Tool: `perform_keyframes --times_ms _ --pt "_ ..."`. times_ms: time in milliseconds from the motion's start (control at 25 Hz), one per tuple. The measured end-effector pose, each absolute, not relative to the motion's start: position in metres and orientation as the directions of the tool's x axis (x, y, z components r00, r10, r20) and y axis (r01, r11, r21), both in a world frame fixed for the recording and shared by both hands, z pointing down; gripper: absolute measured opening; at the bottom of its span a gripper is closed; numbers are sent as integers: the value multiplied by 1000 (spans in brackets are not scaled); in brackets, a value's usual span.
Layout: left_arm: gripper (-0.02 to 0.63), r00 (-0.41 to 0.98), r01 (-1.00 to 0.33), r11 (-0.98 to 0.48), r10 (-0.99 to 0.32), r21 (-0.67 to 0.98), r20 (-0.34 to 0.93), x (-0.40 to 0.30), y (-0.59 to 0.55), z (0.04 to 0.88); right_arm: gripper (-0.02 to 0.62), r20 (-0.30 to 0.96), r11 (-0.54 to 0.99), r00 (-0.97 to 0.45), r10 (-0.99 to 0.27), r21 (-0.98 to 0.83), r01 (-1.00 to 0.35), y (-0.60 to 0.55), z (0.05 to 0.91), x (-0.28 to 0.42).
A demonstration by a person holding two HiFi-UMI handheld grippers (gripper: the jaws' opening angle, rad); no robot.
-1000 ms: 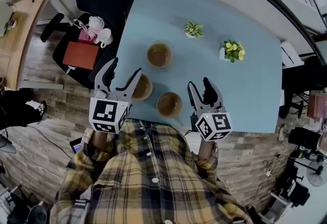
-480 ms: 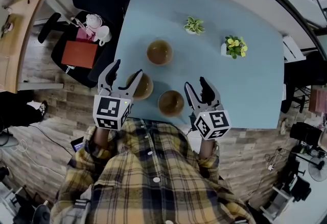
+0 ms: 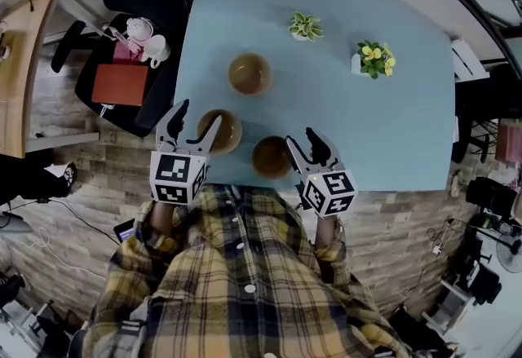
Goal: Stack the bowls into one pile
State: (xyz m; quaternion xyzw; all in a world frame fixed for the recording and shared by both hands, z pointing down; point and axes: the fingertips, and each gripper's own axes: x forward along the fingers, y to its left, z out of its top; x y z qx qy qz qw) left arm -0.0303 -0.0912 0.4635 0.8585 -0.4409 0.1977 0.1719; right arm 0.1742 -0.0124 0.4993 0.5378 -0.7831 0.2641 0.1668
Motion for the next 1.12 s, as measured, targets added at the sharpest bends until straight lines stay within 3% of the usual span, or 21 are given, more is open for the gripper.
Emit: perform_keyframes --times_ms 360,800,1120 --pt "284 541 -815 -562 -651 141 533 -24 -87 484 225 656 275 -399 -641 -290 -917 11 556 172" --pt "281 550 -808 -569 -630 157 548 -19 -86 494 217 686 247 -472 -554 -406 -880 20 586 165" --pt "279 548 -811 -564 -634 158 546 -20 -89 494 97 686 210 -508 -521 -474 -855 22 589 164"
